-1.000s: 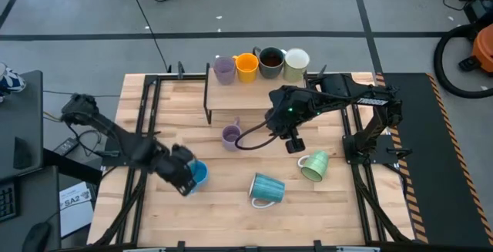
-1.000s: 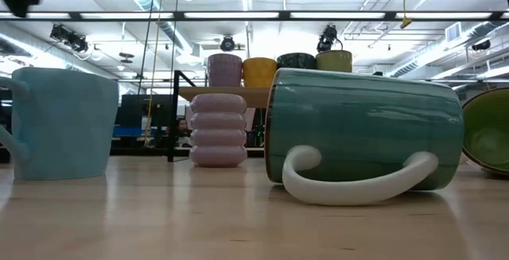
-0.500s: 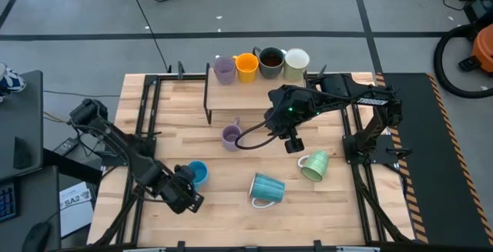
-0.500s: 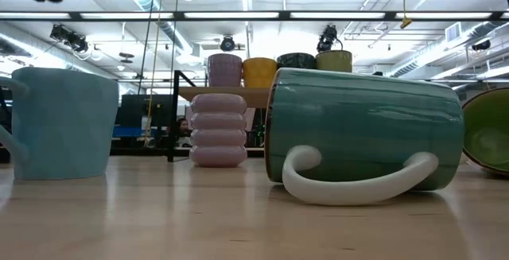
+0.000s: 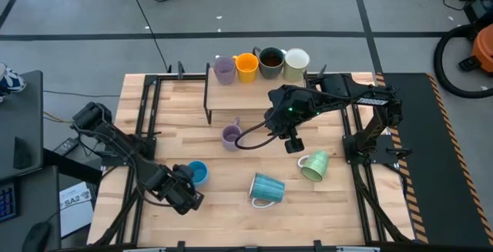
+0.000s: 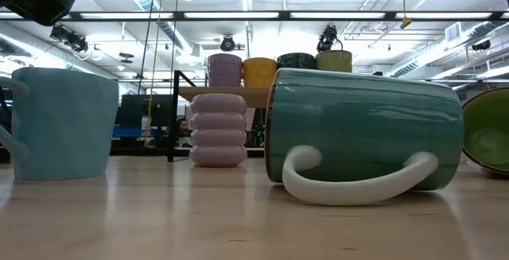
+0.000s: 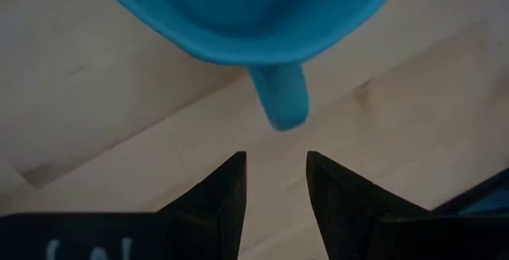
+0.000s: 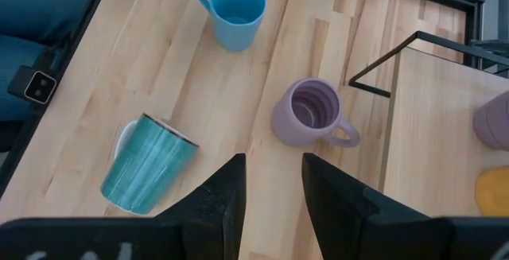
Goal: Place coffee mugs
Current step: Put the light blue mug on the shelf
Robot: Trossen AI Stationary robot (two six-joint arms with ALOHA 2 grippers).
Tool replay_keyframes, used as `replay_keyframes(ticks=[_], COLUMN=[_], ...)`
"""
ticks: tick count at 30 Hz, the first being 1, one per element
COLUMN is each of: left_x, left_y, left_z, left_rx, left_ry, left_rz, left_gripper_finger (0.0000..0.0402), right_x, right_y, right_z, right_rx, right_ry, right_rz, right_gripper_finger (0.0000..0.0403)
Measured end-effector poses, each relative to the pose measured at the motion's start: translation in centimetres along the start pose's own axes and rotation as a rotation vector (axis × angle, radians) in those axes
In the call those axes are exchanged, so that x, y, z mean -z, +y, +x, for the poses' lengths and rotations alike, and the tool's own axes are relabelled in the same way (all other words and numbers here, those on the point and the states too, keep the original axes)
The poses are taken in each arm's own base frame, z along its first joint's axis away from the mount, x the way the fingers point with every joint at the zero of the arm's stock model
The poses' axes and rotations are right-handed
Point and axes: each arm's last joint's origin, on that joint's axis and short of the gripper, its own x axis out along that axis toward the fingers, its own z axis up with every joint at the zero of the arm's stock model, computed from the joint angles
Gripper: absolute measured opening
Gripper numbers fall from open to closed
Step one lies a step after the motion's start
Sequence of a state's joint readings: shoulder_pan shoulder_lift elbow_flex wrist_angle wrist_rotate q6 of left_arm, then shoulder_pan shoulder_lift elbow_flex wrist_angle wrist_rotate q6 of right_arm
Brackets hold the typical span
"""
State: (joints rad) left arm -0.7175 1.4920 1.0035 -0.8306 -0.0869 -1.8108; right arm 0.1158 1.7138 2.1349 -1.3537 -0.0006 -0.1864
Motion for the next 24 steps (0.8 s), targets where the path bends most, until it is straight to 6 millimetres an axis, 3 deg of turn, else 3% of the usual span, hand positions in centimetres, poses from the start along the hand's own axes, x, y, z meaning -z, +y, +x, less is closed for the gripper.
replay_keyframes(ticks=[24], left_x=[-0.21], left_y=[-0.1], left_z=[-0.02], left_rx=[0.017], left_ry=[-0.053], left_rz=[0.021], left_gripper_finger=[0.0137], right_x=[0.0], right_y=[0.0], right_z=[0.0], right_rx=[0.0], right_ry=[0.0], right_rz=[0.0], right_gripper_finger=[0.013])
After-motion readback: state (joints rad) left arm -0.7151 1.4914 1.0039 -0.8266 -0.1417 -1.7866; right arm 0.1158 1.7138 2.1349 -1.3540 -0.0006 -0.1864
